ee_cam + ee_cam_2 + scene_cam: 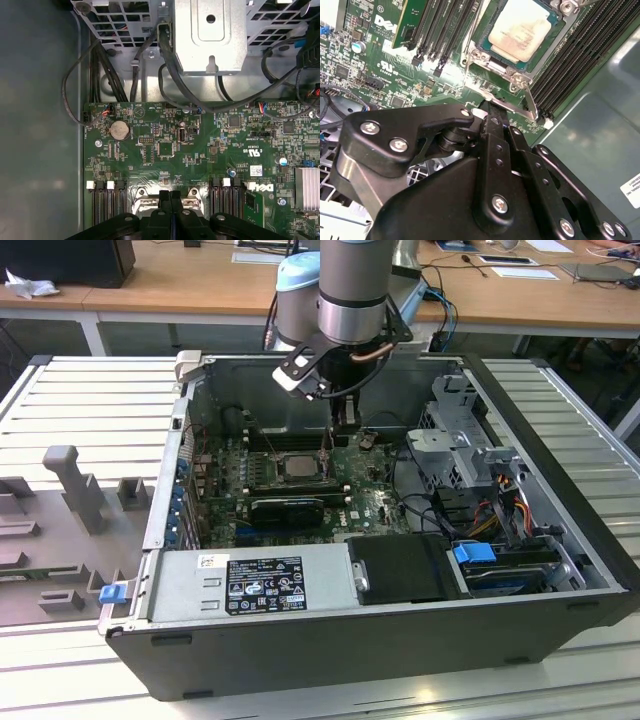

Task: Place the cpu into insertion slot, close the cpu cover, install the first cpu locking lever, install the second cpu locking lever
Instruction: 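Close the cpu cover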

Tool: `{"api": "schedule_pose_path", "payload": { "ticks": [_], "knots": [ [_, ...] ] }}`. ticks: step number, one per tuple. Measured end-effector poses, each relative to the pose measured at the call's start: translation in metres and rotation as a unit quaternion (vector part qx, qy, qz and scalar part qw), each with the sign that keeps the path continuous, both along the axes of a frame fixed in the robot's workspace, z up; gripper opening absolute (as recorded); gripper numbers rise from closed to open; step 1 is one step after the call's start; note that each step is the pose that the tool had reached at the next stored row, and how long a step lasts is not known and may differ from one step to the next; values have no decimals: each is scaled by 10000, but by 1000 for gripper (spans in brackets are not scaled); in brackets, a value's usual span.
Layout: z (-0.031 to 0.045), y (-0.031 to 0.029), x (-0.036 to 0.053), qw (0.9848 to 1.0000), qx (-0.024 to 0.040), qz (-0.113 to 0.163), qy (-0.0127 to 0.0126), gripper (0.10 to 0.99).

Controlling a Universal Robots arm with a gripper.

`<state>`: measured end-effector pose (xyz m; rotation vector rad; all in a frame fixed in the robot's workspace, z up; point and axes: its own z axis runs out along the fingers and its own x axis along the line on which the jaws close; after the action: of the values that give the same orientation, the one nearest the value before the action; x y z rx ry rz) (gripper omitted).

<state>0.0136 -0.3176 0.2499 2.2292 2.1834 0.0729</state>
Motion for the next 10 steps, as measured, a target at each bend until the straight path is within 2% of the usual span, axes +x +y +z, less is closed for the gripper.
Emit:
{"api": "schedule_pose_path", "payload": {
  "ticks": [10],
  "knots": [
    [0,0,-46,10000,0,0,0,106]
  ]
}}
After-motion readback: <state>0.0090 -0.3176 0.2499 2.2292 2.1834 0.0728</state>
